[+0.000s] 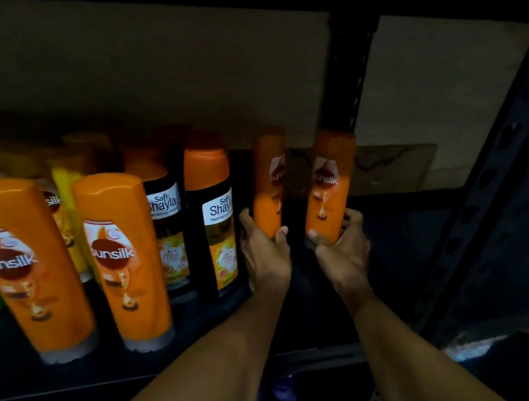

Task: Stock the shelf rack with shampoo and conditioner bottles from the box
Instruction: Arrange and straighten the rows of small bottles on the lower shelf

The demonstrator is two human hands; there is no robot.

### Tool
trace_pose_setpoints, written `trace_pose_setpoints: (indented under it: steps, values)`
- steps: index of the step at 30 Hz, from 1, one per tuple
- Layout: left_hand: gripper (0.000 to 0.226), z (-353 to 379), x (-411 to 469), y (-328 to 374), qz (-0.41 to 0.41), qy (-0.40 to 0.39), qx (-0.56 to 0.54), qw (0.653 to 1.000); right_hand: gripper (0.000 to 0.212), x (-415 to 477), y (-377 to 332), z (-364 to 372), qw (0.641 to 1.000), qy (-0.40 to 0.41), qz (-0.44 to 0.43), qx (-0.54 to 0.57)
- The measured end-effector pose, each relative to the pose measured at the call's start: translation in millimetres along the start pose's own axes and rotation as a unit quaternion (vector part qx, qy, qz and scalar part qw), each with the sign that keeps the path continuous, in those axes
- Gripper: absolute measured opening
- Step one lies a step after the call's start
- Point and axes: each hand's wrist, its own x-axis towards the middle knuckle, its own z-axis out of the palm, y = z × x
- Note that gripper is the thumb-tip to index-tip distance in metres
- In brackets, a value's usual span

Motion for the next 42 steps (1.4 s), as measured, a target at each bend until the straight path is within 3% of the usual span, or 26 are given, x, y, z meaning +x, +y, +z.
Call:
trace_pose_setpoints:
  steps: [7, 15, 20, 27, 36, 42]
  values:
    - [0.063, -15, -15, -1, 0.032, -0.054, -0.012, 0.998, 0.084, -7, -7, -4, 1.000, 0.019, 0.009, -0.004]
    - [0.071, -17, -14, 2, 0.022, -0.060, -0.043, 0.997, 0.073, -4, -7, -2, 0.999, 0.015, 0.029, -0.007]
    - [0.062, -15, -13, -2, 0.038, -0.028, -0.056, 0.997, 0.100, -9, -17, 1, 0.999, 0.011, 0.039, -0.003]
    - [0.073, -14, -10, -3, 0.034, -0.064, -0.058, 0.996, 0.077, -4, -15, 2, 0.999, 0.026, 0.038, -0.018]
    - [0.069, -14, -8, -6, 0.039, -0.092, -0.078, 0.992, 0.069, -16, -3, -16, 0.999, -0.038, 0.012, -0.014]
    - [0.069, -13, -9, -6, 0.044, -0.120, -0.078, 0.989, 0.069, -17, -3, -16, 0.999, -0.035, -0.004, -0.022]
